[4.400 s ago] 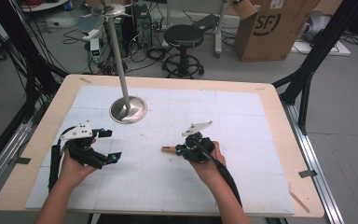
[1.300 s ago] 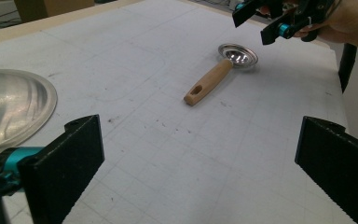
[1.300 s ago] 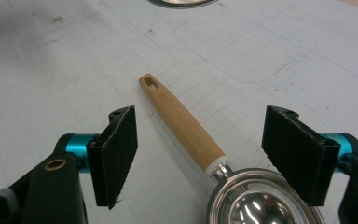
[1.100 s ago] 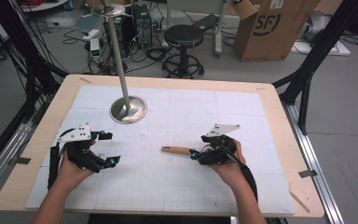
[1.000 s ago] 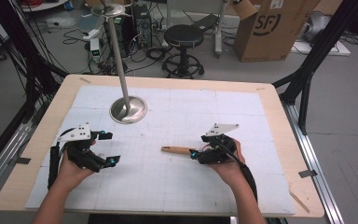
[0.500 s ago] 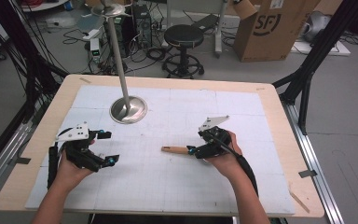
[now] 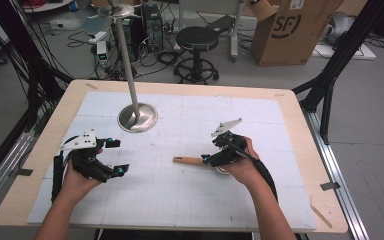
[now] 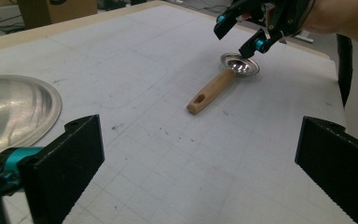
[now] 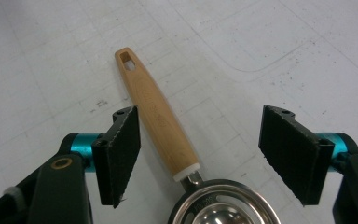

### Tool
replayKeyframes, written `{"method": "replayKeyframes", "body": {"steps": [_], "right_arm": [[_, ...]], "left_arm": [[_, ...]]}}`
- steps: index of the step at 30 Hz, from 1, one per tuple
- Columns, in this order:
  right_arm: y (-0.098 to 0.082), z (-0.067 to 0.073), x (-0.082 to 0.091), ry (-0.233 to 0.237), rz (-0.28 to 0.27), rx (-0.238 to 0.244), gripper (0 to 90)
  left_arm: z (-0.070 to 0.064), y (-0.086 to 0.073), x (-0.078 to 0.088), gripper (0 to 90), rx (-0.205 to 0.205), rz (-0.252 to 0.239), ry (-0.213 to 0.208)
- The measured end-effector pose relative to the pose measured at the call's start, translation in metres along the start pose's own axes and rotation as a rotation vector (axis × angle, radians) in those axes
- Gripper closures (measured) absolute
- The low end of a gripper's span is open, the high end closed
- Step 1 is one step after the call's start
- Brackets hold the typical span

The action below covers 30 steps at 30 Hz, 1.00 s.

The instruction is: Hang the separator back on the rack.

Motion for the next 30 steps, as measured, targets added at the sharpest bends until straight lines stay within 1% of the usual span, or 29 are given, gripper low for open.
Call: {"method": "replayKeyframes", "body": {"steps": [1,3,5,6,8,10,15,16,17,19,22,25,26,28,30], "right_arm": [[0.001,0.001,0.000,0.001,0.019,0.023,28.6],[0.002,0.002,0.000,0.003,0.023,0.027,28.6],[0.001,0.004,-0.003,0.013,0.053,0.048,28.6],[-0.002,0.004,-0.007,0.008,0.073,0.056,28.6],[-0.003,0.004,-0.008,0.011,0.081,0.057,28.6],[-0.005,0.004,-0.011,0.004,0.104,0.066,28.8],[-0.004,0.005,-0.011,0.014,0.119,0.086,31.1],[-0.004,0.005,-0.011,0.014,0.119,0.086,31.1],[-0.006,0.005,-0.013,0.016,0.132,0.081,31.5],[-0.007,0.004,-0.014,0.013,0.141,0.082,32.2],[-0.008,0.005,-0.015,0.020,0.149,0.084,32.9],[-0.011,0.007,-0.017,0.019,0.170,0.106,34.6],[-0.011,0.007,-0.017,0.019,0.170,0.106,34.6],[-0.014,0.007,-0.019,0.001,0.191,0.130,36.0],[-0.015,0.008,-0.019,0.003,0.198,0.132,36.7]], "left_arm": [[0.000,0.000,0.000,1.8,-0.001,0.002,0.002],[0.000,0.000,0.000,1.8,-0.003,0.004,0.001],[0.000,-0.001,0.000,1.8,-0.006,0.007,0.001],[0.000,-0.001,0.000,1.8,-0.004,0.006,0.001],[0.000,-0.001,0.000,1.7,-0.004,0.006,0.001],[0.000,0.000,0.000,1.7,-0.004,0.005,0.002],[0.000,0.000,0.001,1.8,-0.004,0.004,-0.001],[0.000,0.000,0.001,1.7,-0.004,0.004,-0.001],[0.000,0.000,0.000,1.8,-0.004,0.006,0.001],[0.000,0.000,0.000,1.8,-0.005,0.006,0.001],[0.000,0.000,0.001,1.8,-0.006,0.003,0.003],[0.000,0.000,0.001,1.7,-0.004,0.006,0.001],[0.000,0.000,0.000,1.7,-0.004,0.006,0.000],[0.000,-0.001,0.000,1.7,-0.006,0.010,0.000],[0.000,-0.001,0.000,1.8,-0.004,0.008,0.000]]}}
Point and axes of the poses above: each handheld gripper's, and its own axes: x roughly backward along the jaws, y roughly out of its top, z roughly to its left, the point moved 10 cm from there along -x, roughly forward along the jaws, and after that the axes turned 7 degrees about -y, right-handed, at the moved point
